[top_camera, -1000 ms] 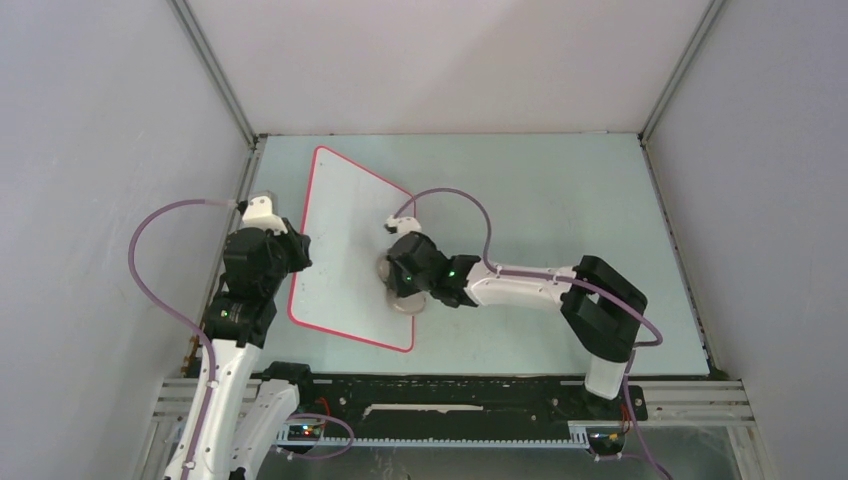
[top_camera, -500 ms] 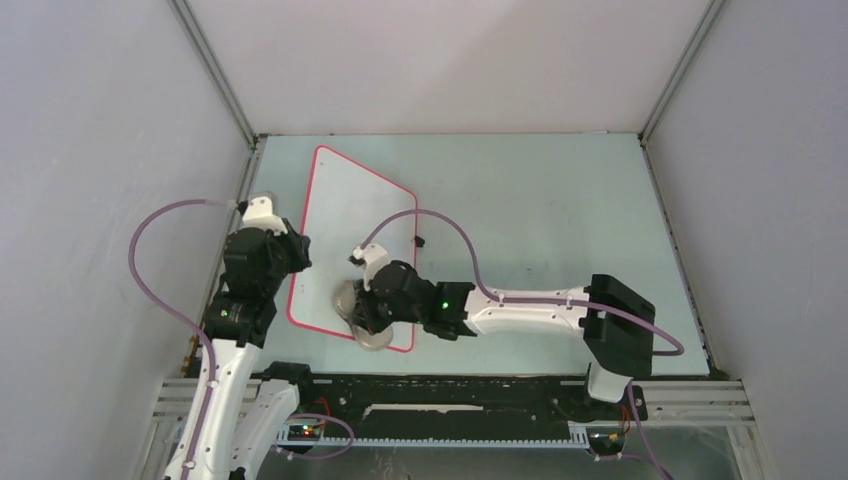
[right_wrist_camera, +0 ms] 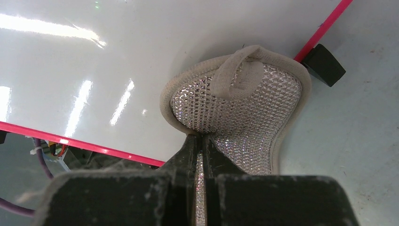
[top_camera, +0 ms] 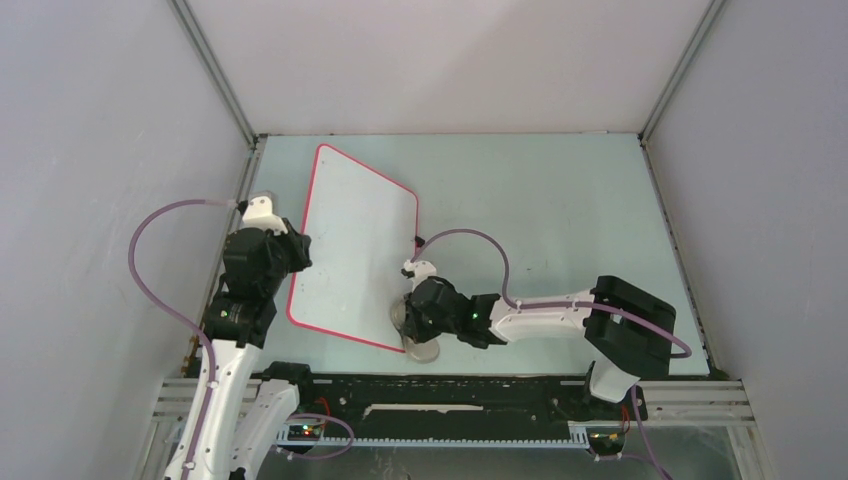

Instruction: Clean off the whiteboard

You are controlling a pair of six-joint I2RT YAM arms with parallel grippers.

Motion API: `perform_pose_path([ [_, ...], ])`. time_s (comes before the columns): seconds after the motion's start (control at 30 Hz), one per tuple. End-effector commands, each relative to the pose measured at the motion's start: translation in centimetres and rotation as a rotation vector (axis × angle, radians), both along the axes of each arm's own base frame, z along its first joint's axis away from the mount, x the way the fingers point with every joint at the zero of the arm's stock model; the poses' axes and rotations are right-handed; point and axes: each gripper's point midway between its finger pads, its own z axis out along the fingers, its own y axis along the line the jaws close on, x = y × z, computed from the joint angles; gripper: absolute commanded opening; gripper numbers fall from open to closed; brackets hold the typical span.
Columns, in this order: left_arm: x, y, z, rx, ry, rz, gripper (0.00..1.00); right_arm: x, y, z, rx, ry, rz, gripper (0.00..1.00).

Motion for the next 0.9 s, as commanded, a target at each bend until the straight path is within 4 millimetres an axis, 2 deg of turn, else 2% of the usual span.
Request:
perform_pose_path([
  [0.0, -0.9, -0.9, -2.3, -0.009, 0.086, -0.047, 0.0, 0.2, 0.4, 0.1, -0.021, -0.007, 0.015, 0.0],
  [0.2, -0.9, -0.8, -2.2, -0.004, 0.086, -0.041, 0.0, 1.0, 6.7, 8.9, 0.142, -0.143, 0.112, 0.0],
  [0.27, -0.9, -0.8, -2.3, -0.004, 0.087, -0.039, 0.0, 1.2, 7.9, 10.6, 0.177, -0.163, 0.136, 0.0],
  [0.33, -0.9, -0.8, -2.2, -0.004, 0.086, -0.041, 0.0, 1.4, 8.4, 11.1, 0.198, -0.155, 0.143, 0.0],
  [0.4, -0.9, -0.8, -2.2, -0.004, 0.085, -0.04, 0.0, 1.6, 8.3, 9.8, 0.183, -0.112, 0.14, 0.0],
  [0.5, -0.9, -0.8, -2.2, -0.005, 0.084, -0.042, 0.0, 2.0, 6.4, 5.9, 0.085, -0.048, 0.103, 0.0],
  [0.67, -1.0, -0.9, -2.1, -0.009, 0.08, -0.05, 0.0, 2.3, 1.2, 0.0, 0.005, 0.044, 0.001, 0.0],
  [0.77, -1.0, -1.0, -2.1, -0.01, 0.08, -0.053, 0.0, 1.5, -2.9, -3.5, -0.074, 0.099, -0.056, 0.0],
  [0.87, -0.9, -1.1, -2.0, -0.013, 0.078, -0.055, 0.0, 1.4, -4.6, -4.6, -0.123, 0.082, -0.093, 0.0],
])
